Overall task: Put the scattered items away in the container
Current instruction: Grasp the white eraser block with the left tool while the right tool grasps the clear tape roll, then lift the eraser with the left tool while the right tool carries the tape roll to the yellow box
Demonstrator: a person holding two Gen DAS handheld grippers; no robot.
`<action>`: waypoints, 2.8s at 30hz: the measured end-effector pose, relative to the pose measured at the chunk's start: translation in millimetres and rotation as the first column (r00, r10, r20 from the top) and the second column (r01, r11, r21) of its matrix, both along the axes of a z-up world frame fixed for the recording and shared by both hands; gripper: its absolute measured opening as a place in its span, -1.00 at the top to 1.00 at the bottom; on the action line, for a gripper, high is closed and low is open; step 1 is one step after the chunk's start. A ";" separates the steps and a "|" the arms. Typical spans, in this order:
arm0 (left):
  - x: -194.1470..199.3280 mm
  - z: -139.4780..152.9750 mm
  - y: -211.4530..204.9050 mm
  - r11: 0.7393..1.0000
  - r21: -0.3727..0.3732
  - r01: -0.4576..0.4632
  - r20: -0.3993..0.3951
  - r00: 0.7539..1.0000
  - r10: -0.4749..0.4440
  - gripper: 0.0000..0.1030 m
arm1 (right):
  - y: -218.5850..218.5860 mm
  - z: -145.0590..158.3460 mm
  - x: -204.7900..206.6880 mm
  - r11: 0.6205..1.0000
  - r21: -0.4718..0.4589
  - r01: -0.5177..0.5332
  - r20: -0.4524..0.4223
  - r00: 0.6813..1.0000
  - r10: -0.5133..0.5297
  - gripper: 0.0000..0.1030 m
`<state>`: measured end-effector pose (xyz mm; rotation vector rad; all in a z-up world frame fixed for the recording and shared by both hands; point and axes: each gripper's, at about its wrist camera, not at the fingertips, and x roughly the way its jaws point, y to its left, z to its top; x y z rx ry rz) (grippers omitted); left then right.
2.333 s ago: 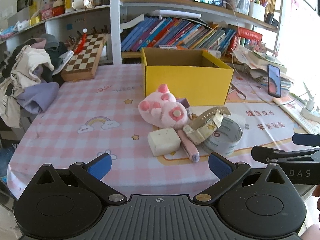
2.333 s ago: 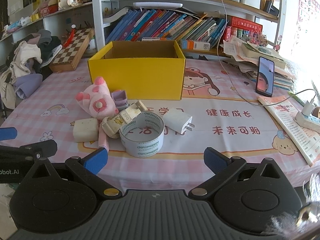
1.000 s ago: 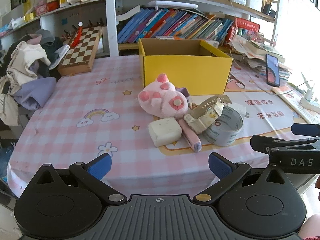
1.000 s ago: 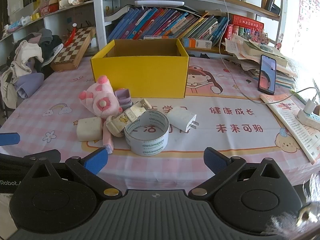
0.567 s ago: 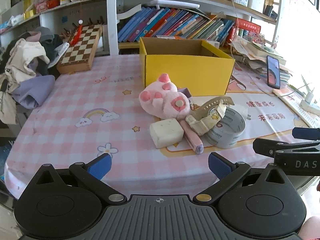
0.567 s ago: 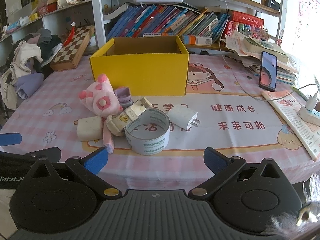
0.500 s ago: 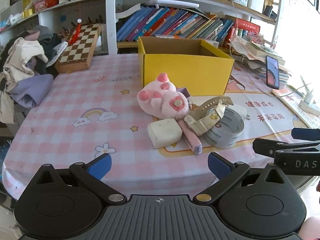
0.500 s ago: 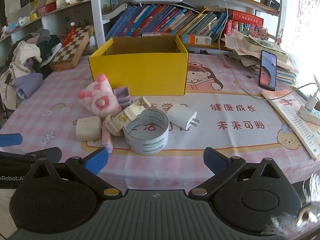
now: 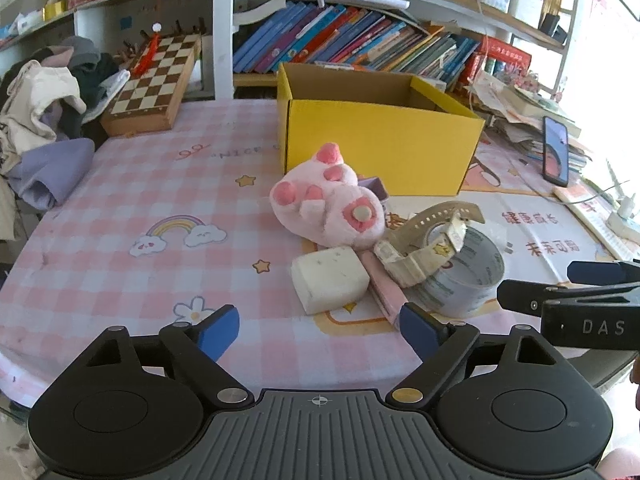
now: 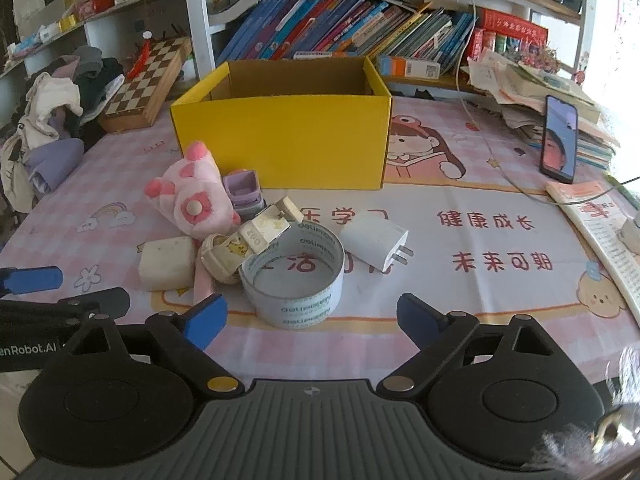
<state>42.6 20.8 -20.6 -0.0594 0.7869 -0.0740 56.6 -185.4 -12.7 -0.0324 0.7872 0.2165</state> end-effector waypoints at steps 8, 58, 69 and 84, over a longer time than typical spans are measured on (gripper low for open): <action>25.1 -18.8 -1.1 1.000 0.001 -0.010 -0.063 0.998 0.010 -0.67 | 7.2 -21.1 35.2 0.999 -0.016 -0.049 -0.097 0.994 0.047 -0.80; 47.5 -26.4 2.7 0.997 -0.028 0.065 -0.056 0.996 -0.067 0.23 | 3.0 -24.2 63.5 0.999 0.000 -0.035 -0.096 0.995 0.034 -0.54; 34.4 -22.8 6.8 0.998 -0.035 0.048 -0.045 0.998 -0.050 0.27 | -9.1 -19.3 50.4 1.000 -0.001 0.023 -0.063 0.998 -0.023 -0.53; 40.1 23.9 3.3 0.996 -0.033 0.084 0.127 0.989 -0.079 0.29 | -18.0 21.8 51.3 0.999 0.030 0.030 0.090 0.995 -0.032 -0.53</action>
